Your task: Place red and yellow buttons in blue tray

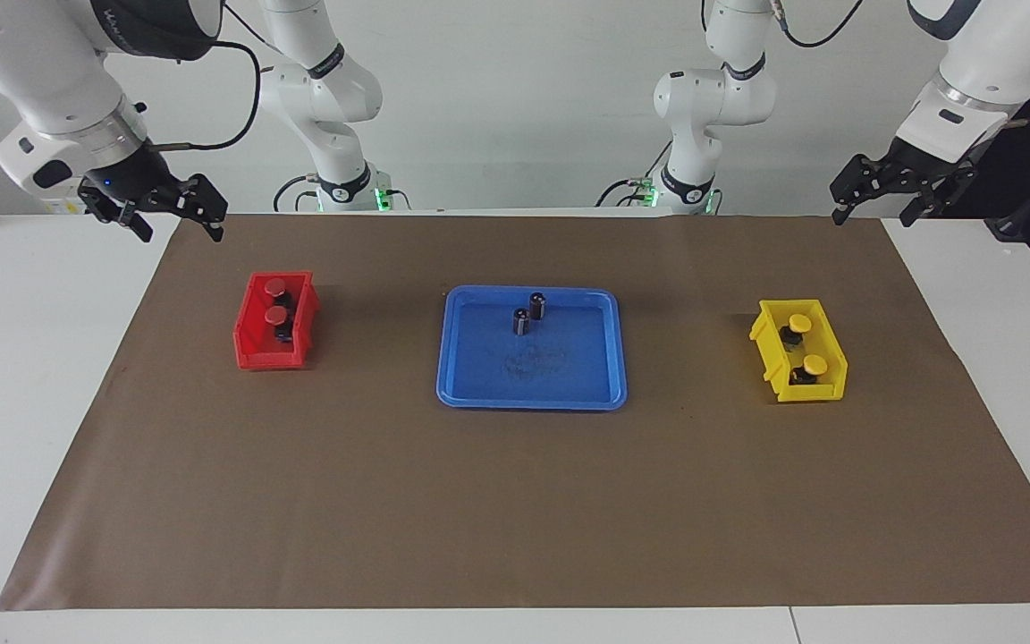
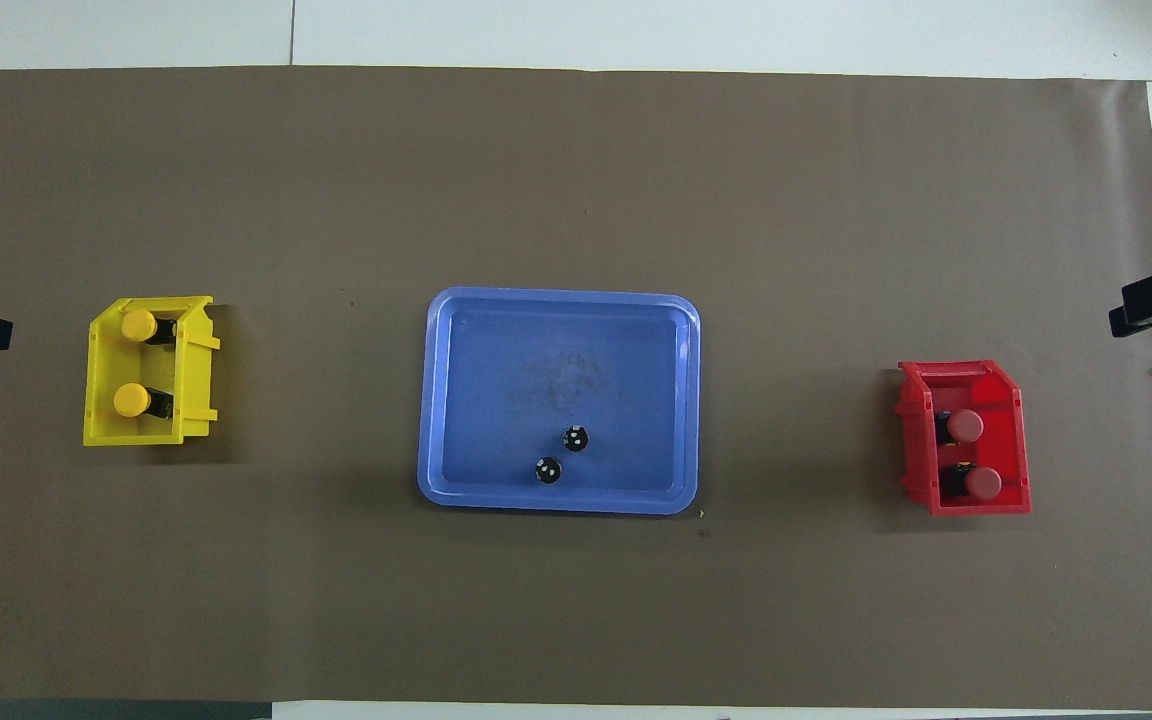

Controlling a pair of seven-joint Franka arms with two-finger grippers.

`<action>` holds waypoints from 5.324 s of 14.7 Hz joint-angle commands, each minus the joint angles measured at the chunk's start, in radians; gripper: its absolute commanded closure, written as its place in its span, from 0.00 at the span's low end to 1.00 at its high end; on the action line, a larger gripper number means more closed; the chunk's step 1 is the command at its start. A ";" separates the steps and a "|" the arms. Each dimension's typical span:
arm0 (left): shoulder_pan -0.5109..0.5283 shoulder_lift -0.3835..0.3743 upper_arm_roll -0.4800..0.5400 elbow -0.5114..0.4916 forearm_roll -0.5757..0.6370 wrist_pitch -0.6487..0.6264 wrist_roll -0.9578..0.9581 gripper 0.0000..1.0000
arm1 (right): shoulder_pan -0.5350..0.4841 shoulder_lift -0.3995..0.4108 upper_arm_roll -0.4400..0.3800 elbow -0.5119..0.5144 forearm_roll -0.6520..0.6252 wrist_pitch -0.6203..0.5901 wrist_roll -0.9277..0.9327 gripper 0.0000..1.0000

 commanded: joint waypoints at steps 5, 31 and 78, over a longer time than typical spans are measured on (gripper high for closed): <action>0.000 -0.034 -0.003 -0.044 0.021 0.045 -0.007 0.00 | -0.005 -0.017 0.006 -0.025 -0.008 0.019 0.006 0.00; 0.004 -0.074 -0.003 -0.131 0.021 0.096 -0.010 0.00 | 0.017 -0.138 0.009 -0.779 0.012 0.684 0.001 0.30; 0.003 -0.078 -0.009 -0.148 0.023 0.143 -0.027 0.00 | 0.268 0.123 0.011 -0.095 0.088 0.254 0.283 0.72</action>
